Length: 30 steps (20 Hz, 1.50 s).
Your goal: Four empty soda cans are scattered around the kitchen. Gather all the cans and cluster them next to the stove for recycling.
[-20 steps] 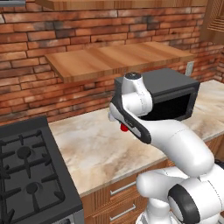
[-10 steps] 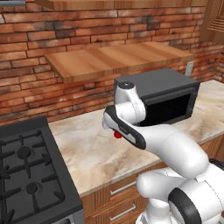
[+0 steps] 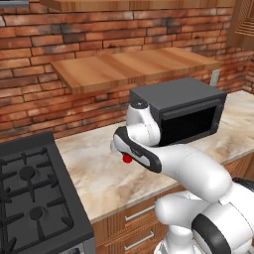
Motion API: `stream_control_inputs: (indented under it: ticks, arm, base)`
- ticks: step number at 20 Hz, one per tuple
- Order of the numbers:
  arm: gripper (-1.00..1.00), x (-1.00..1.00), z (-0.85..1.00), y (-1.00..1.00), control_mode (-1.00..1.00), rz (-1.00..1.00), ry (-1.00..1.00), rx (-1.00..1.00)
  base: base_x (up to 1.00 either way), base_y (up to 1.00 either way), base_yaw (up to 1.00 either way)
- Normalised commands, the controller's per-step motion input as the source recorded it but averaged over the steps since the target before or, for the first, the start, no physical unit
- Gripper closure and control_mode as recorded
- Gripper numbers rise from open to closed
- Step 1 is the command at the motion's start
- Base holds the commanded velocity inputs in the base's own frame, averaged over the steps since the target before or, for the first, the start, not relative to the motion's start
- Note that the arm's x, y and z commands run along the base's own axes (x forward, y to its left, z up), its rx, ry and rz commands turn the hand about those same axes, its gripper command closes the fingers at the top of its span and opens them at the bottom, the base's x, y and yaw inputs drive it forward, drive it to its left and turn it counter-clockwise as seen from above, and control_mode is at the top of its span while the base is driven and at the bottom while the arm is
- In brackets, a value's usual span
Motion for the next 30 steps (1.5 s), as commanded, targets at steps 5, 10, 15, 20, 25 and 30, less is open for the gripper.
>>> stream_control_inputs:
  ticks: [5, 10, 15, 20, 25, 30]
  arm:
    - [1.0, 0.0, -0.2, 0.26, -1.0, 0.04, 0.03, 0.03]
    - [1.0, 0.0, -0.13, 0.27, -1.0, 0.05, 0.03, 0.03]
    - [1.0, 0.0, -0.1, 0.3, -1.0, 0.04, 0.03, 0.02]
    - [1.0, 0.01, -0.06, 0.3, -1.0, 0.04, 0.03, 0.01]
    - [1.0, 0.16, -0.07, 0.32, -1.0, 0.01, 0.02, 0.0]
    - [1.0, 0.19, -0.1, 0.32, -1.0, 0.0, 0.0, 0.0]
  base:
    - [0.0, 0.0, 0.0]
    - [0.0, 0.0, 0.0]
    - [0.0, 0.0, 0.0]
    - [0.0, 0.0, 0.0]
    - [0.0, 0.0, 0.0]
    - [0.0, 0.0, 0.0]
